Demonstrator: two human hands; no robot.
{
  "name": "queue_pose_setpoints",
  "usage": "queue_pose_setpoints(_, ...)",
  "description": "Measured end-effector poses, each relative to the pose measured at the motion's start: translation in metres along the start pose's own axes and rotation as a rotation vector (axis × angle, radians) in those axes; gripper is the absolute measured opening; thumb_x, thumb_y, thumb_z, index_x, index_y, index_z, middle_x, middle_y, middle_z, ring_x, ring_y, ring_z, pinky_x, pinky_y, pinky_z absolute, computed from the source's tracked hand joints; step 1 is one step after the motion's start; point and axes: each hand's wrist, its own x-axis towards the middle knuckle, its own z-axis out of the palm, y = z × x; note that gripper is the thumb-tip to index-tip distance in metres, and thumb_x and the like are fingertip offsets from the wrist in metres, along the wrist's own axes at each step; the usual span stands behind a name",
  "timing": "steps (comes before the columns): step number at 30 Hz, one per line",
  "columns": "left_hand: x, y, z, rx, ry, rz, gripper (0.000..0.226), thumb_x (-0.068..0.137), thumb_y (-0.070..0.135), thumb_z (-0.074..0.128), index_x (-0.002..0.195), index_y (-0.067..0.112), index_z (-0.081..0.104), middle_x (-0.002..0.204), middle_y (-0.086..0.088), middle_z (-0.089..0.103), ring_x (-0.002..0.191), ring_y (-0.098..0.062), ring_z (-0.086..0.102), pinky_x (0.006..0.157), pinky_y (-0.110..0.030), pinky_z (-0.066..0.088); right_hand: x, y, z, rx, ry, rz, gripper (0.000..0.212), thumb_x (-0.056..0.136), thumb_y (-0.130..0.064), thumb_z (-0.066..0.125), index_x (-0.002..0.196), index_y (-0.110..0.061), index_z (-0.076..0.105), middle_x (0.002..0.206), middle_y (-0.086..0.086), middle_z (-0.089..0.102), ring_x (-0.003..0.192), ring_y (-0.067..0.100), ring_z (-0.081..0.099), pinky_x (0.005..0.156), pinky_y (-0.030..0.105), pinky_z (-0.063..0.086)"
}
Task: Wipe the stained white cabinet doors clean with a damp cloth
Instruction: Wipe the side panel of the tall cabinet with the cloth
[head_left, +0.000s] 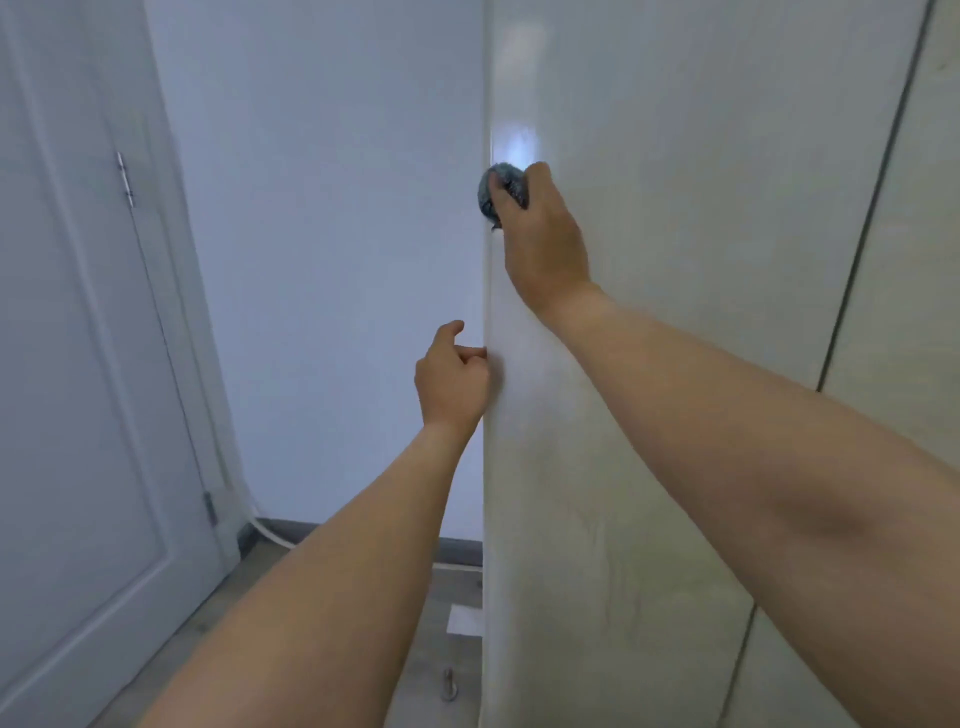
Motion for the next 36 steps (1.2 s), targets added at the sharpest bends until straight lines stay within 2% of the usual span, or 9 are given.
queue_pose_setpoints(6, -0.015, -0.004, 0.009, 0.035, 0.049, 0.006, 0.047, 0.085, 0.005, 0.048, 0.13, 0.015, 0.056, 0.073, 0.014, 0.065, 0.087, -0.015, 0.065, 0.08, -0.024, 0.046, -0.121, 0.01, 0.012, -0.061, -0.351, -0.337, 0.041, 0.103, -0.051, 0.033, 0.117, -0.02, 0.055, 0.087, -0.018, 0.045, 0.086, 0.01, 0.045, 0.083, 0.034, 0.046)
queue_pose_setpoints(13, -0.02, 0.008, 0.018, 0.119, 0.113, 0.002, 0.054, 0.083, 0.008, 0.047, 0.137, 0.014, 0.045, 0.072, 0.006, 0.063, 0.078, -0.017, 0.061, 0.085, -0.036, 0.052, -0.068, 0.03, 0.004, -0.151, 0.035, 0.065, 0.022, 0.099, -0.017, 0.053, 0.12, -0.013, 0.061, 0.104, 0.005, 0.06, 0.082, 0.023, 0.057, 0.061, 0.031, 0.04)
queue_pose_setpoints(18, -0.023, 0.006, 0.03, 0.209, 0.137, 0.075, 0.054, 0.082, 0.024, 0.05, 0.135, 0.015, 0.044, 0.091, 0.0, 0.069, 0.088, -0.025, 0.064, 0.081, -0.033, 0.045, -0.141, 0.079, -0.005, -0.208, -0.234, -0.609, 0.023, 0.101, -0.014, 0.053, 0.117, -0.005, 0.065, 0.107, 0.013, 0.055, 0.08, 0.03, 0.058, 0.056, 0.039, 0.05)
queue_pose_setpoints(20, -0.027, 0.003, 0.033, 0.234, 0.13, 0.099, 0.056, 0.082, 0.024, 0.052, 0.136, 0.014, 0.042, 0.104, -0.004, 0.066, 0.095, -0.029, 0.062, 0.079, -0.032, 0.043, -0.126, 0.12, -0.026, -0.283, -0.211, -0.677, 0.024, 0.101, -0.013, 0.053, 0.124, -0.008, 0.059, 0.108, 0.018, 0.061, 0.078, 0.035, 0.059, 0.053, 0.042, 0.053)
queue_pose_setpoints(25, -0.038, 0.01, 0.045, 0.27, 0.138, 0.132, 0.07, 0.08, 0.026, 0.058, 0.144, 0.016, 0.033, 0.123, -0.006, 0.055, 0.109, -0.029, 0.053, 0.08, -0.033, 0.042, -0.096, 0.107, -0.042, -0.093, 0.215, 0.45, 0.036, 0.102, -0.04, 0.041, 0.131, -0.022, 0.052, 0.114, -0.003, 0.055, 0.092, 0.018, 0.056, 0.073, 0.03, 0.047)
queue_pose_setpoints(27, -0.046, 0.006, 0.052, 0.305, 0.139, 0.161, 0.081, 0.077, 0.028, 0.06, 0.149, 0.016, 0.026, 0.128, -0.009, 0.049, 0.114, -0.031, 0.046, 0.087, -0.039, 0.047, -0.123, 0.079, -0.027, -0.006, 0.073, 0.321, 0.029, 0.101, -0.042, 0.046, 0.117, -0.021, 0.059, 0.104, -0.007, 0.06, 0.089, 0.019, 0.058, 0.069, 0.029, 0.044)
queue_pose_setpoints(30, -0.063, -0.005, 0.072, 0.38, 0.088, 0.168, 0.098, 0.075, 0.037, 0.063, 0.156, 0.024, 0.009, 0.151, -0.021, 0.028, 0.136, -0.038, 0.029, 0.109, -0.051, 0.038, -0.172, 0.095, -0.027, -0.233, -0.15, -0.246, 0.028, 0.096, -0.015, 0.053, 0.121, -0.008, 0.065, 0.106, 0.017, 0.06, 0.081, 0.033, 0.06, 0.057, 0.039, 0.053)
queue_pose_setpoints(33, -0.073, -0.006, 0.091, 0.414, 0.04, 0.144, 0.104, 0.076, 0.045, 0.064, 0.156, 0.034, -0.002, 0.16, -0.03, -0.003, 0.149, -0.042, 0.004, 0.119, -0.055, 0.016, -0.168, 0.15, -0.066, -0.27, 0.022, 0.163, 0.042, 0.099, -0.022, 0.041, 0.136, -0.008, 0.056, 0.118, 0.019, 0.057, 0.091, 0.038, 0.06, 0.068, 0.043, 0.054)
queue_pose_setpoints(36, -0.069, 0.001, 0.098, 0.4, 0.083, 0.101, 0.103, 0.075, 0.047, 0.065, 0.156, 0.033, 0.003, 0.16, -0.03, -0.001, 0.149, -0.043, 0.007, 0.119, -0.056, 0.019, -0.186, 0.162, -0.081, -0.184, 0.167, 0.623, 0.051, 0.103, -0.046, 0.032, 0.141, -0.016, 0.047, 0.115, -0.018, 0.049, 0.107, 0.026, 0.055, 0.083, 0.034, 0.049)
